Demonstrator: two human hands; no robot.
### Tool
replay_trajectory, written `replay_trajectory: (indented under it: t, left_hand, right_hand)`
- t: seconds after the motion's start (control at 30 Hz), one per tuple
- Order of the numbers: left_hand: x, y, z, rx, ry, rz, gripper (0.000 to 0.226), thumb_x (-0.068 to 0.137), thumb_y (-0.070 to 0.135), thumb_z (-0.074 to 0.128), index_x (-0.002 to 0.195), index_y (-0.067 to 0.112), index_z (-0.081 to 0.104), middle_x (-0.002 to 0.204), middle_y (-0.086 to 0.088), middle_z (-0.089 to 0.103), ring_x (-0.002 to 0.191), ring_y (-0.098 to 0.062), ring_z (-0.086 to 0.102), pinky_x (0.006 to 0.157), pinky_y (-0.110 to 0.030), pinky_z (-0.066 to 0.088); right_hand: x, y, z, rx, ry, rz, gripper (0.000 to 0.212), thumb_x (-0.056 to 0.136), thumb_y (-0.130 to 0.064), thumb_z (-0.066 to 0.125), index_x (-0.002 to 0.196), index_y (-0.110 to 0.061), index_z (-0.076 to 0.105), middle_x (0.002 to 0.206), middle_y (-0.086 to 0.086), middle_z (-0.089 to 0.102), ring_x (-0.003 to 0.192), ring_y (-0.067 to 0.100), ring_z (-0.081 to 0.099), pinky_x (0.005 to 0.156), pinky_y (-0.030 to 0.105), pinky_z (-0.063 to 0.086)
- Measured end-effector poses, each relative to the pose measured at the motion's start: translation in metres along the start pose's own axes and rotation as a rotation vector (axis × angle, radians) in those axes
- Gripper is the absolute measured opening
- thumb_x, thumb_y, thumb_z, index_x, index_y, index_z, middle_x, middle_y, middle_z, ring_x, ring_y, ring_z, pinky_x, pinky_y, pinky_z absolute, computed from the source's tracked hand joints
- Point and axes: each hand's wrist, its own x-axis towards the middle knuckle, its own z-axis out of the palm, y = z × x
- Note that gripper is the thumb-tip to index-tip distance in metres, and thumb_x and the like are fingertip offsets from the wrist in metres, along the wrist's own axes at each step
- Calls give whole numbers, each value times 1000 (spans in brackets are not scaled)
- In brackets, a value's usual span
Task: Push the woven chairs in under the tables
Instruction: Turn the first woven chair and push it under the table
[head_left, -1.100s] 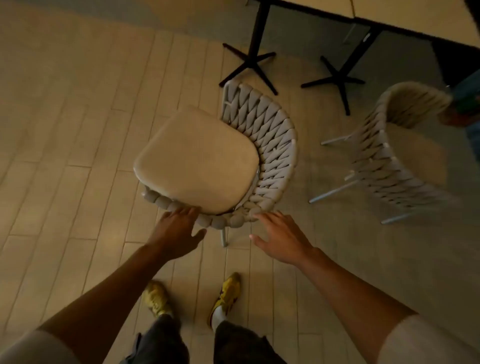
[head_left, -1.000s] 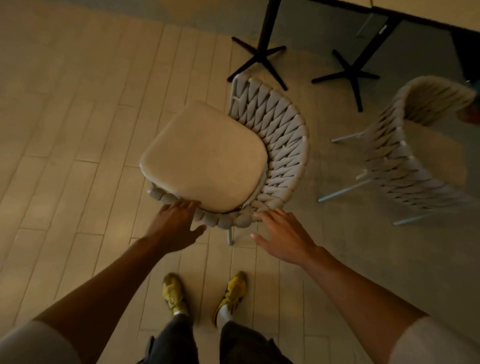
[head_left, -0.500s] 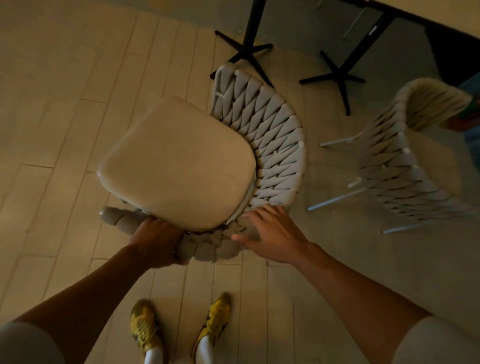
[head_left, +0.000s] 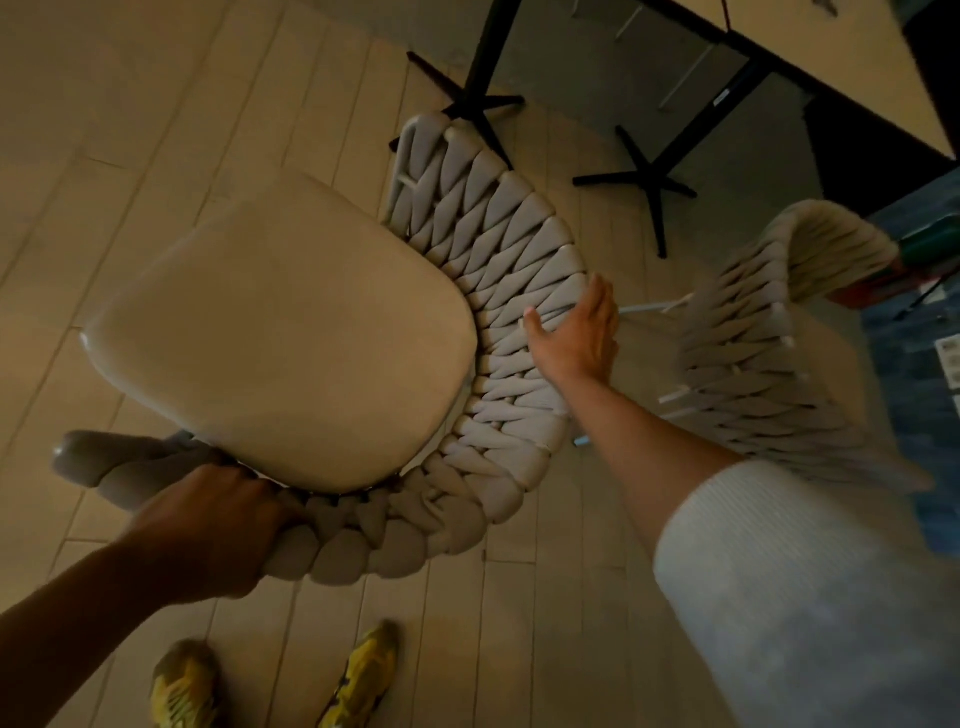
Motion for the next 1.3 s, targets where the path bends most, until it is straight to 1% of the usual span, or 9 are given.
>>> replay_trajectory:
  t: [0.07,0.17,0.33,0.43,0.67,0.8,0.9,1.07,1.3]
  left_hand:
    - [2,-4,8,-7,-4,-7,50,81,49,47,130,52,54,116,24,67,102,1,63,89,-22,48]
    - [4,-6,15,-22,10,-18,52,77,51,42,127,53,56,111,24,69,99,0,64,87,-24,51]
    - [0,-9,19,-13,24,-26,44,75,52,43,113,47,64,97,21,71,88,-2,65,80,-28,56]
    - [0,-6,14,9,40,-5,38,77,51,48,111,45,66,95,21,71,87,-3,65,80,-27,55]
    - [-6,-10,7,98,42,49,34,79,47,57,109,39,69,92,15,72,87,-11,67,83,-31,54]
    - [-10,-20,5,108,8,114,33,77,46,57,108,42,67,89,17,71,86,-7,66,86,-34,56]
    - [-12,-30,4,113,-37,133,33,77,46,56,110,46,63,90,20,69,86,-4,65,83,-30,55]
    - [-12,-41,-7,171,-110,183,34,83,45,59,117,49,59,104,20,69,98,-5,65,85,-25,43]
    - [-8,-53,-39,341,-222,221,49,87,35,67,131,50,54,123,18,66,115,-11,61,98,-32,50]
  right_hand:
    - [10,0,9,35,-7,99,96,97,-54,63,165,-13,10,168,16,26,147,39,37,108,51,44]
    - [13,6,21,-77,79,100,77,104,-46,53,163,-11,17,149,20,49,122,41,61,89,47,53]
    - [14,12,32,-281,120,57,67,108,-18,47,164,-5,12,141,24,50,100,42,67,77,46,52]
    - [16,18,32,-332,125,15,66,108,-13,44,164,-2,11,140,26,49,96,44,67,74,46,51]
    - [0,39,35,-351,176,60,62,110,-15,42,163,-1,13,139,30,50,95,49,65,72,47,47]
    - [-30,53,29,-305,183,124,65,109,-21,44,164,-2,13,139,28,49,93,50,65,67,42,39]
    - [-59,63,21,-238,172,192,67,110,-26,44,164,-4,12,144,26,46,96,49,64,69,43,42]
    - [-115,75,6,-99,143,331,72,107,-26,48,165,-4,10,155,27,39,105,50,63,77,48,50]
    - [-194,78,-4,78,155,586,82,102,-21,56,165,-11,6,149,23,40,108,53,59,85,53,51]
